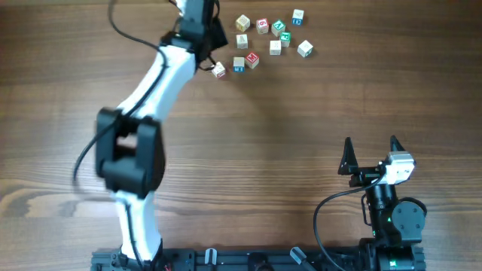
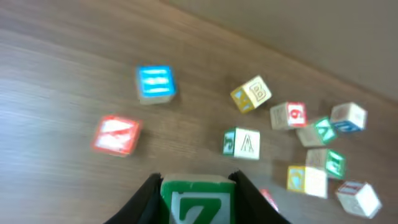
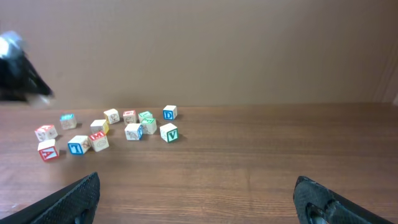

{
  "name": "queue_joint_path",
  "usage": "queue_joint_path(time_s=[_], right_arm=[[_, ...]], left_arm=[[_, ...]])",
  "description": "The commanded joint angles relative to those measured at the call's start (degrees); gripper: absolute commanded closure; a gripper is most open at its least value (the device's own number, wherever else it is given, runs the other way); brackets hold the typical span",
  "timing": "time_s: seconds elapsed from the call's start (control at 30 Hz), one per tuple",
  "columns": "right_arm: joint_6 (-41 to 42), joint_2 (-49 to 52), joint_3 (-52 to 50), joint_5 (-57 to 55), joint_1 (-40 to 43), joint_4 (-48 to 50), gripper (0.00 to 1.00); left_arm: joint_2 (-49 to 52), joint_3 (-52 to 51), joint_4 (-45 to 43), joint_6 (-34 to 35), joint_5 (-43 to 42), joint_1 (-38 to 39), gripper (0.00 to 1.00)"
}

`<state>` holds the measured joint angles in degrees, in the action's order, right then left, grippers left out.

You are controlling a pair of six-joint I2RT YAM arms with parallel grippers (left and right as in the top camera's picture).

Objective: Form a circle
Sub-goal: 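Carry the green Z block left and lower it onto the table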

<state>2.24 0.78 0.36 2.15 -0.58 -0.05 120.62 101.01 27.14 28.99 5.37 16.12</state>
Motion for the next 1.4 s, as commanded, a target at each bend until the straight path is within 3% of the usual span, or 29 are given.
queue_joint_path(time_s=[0.0, 0.1, 0.17, 0.23, 0.37, 0.5, 0.6, 0.7, 0.97, 1.23, 1.37], right_arm=[[-0.7, -0.5, -0.1, 0.9, -0.2, 0.1, 0.0], [-0.7, -0.5, -0.1, 0.9, -0.2, 0.1, 0.0], [-0.7, -0.5, -0.1, 0.9, -0.2, 0.1, 0.0], [-0.7, -0.5, -0.1, 0.9, -0.2, 0.1, 0.0], [-0.7, -0.5, -0.1, 0.9, -0.2, 0.1, 0.0], [-0.7, -0.5, -0.1, 0.9, -0.2, 0.1, 0.0], [-0.7, -0.5, -0.1, 0.9, -0.2, 0.1, 0.0], [-0.7, -0.5, -0.1, 0.9, -0.2, 0.1, 0.0], [-0.7, -0.5, -0.1, 0.9, -0.2, 0.1, 0.0], [-0.7, -0.5, -0.1, 0.9, -0.2, 0.1, 0.0], [-0.7, -0.5, -0.1, 0.9, -0.2, 0.1, 0.0]], left_arm=[[-11.9, 0.3, 10.1, -0.2, 7.3, -0.3, 0.77], [-17.6, 0.3, 24.0, 0.1, 10.7, -0.3, 0.82], [-20.2, 0.3, 35.4, 1.8, 19.2, -0.3, 0.83], [-20.6, 0.2, 44.1, 5.5, 21.5, -1.0, 0.83], [-20.4, -2.8, 49.4, 12.5, 18.4, -1.8, 0.92], [-20.4, -8.0, 52.6, 12.9, 17.6, -1.9, 0.85], [-20.4, -9.3, 55.8, 15.5, 17.9, -2.6, 0.91], [-20.5, -9.3, 58.1, 18.5, 20.7, -5.5, 0.91], [-20.5, -13.3, 50.7, 22.5, 15.6, -18.7, 0.87], [-20.4, -30.6, 25.7, 22.3, 15.7, -26.3, 0.75], [-20.4, -35.0, 19.1, 22.3, 17.2, -30.6, 0.75]])
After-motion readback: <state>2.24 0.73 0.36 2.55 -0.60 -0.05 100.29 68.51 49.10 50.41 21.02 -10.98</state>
